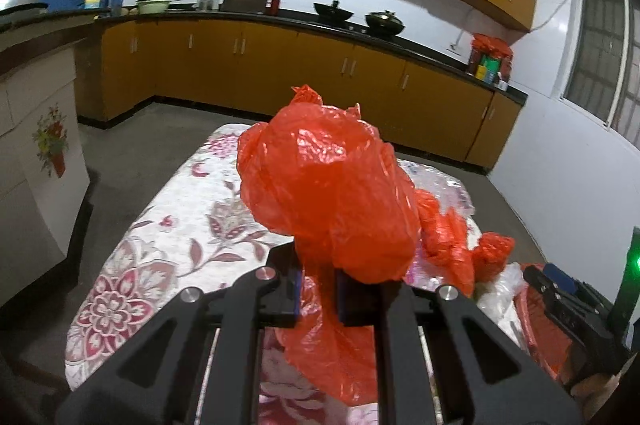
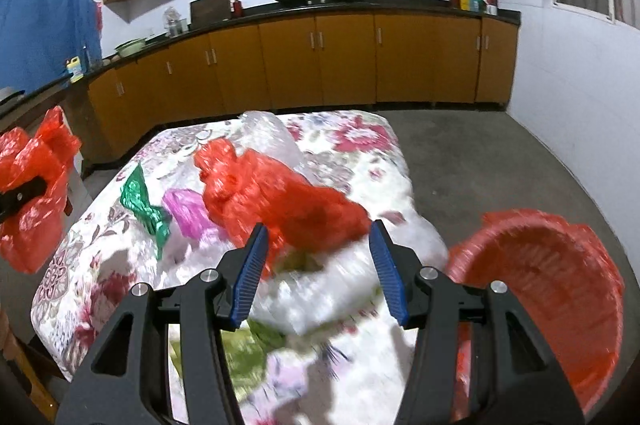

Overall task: Collect trash
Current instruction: 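Grasp a large red bag with the left tool while the right tool grasps another red bag, then move both red bags over the basket and release them inside, then grasp the green bag with the left tool while the right tool grasps clear bags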

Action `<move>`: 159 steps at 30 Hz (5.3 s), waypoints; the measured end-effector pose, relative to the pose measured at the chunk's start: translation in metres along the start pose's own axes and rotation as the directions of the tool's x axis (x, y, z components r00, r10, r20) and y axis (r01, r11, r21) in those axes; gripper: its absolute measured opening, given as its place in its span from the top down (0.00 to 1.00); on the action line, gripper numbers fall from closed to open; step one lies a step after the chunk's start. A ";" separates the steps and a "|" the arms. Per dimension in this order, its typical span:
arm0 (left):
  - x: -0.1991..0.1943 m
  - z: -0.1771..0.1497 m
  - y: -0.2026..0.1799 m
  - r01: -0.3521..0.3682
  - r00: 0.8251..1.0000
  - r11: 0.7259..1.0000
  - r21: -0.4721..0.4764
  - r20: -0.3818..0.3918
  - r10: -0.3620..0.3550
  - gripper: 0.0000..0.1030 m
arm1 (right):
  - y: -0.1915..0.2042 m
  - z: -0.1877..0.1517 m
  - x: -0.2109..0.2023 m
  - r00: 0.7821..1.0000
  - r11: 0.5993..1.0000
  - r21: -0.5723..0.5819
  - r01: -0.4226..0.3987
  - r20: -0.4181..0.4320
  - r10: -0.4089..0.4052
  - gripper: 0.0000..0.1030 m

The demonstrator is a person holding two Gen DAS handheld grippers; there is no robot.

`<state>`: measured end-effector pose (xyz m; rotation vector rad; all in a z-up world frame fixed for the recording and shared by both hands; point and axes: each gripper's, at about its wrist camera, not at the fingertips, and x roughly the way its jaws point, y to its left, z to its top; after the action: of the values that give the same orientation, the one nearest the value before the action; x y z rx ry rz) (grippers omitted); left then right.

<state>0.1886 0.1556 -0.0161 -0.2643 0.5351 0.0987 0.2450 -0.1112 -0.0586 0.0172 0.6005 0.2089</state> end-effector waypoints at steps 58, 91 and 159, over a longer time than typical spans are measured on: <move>-0.009 -0.034 -0.191 0.434 0.898 0.886 0.163 -0.160 -0.410 0.87 | -0.124 0.004 -0.135 0.958 0.977 0.118 0.180 0.204 -0.201 0.93; 0.043 -0.089 -0.318 0.618 0.768 0.755 0.217 -0.371 -0.522 0.82 | -0.192 -0.014 -0.139 0.953 0.941 0.293 0.171 0.195 -0.234 0.90; 0.050 -0.043 -0.013 -0.058 0.993 0.998 0.030 -0.103 0.061 0.34 | -0.035 -0.024 0.046 0.983 0.982 0.172 0.077 -0.176 -0.046 0.54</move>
<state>0.2126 0.1321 -0.0743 -0.2279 0.6478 0.1359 0.2748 -0.1372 -0.1070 0.1550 0.7893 0.0964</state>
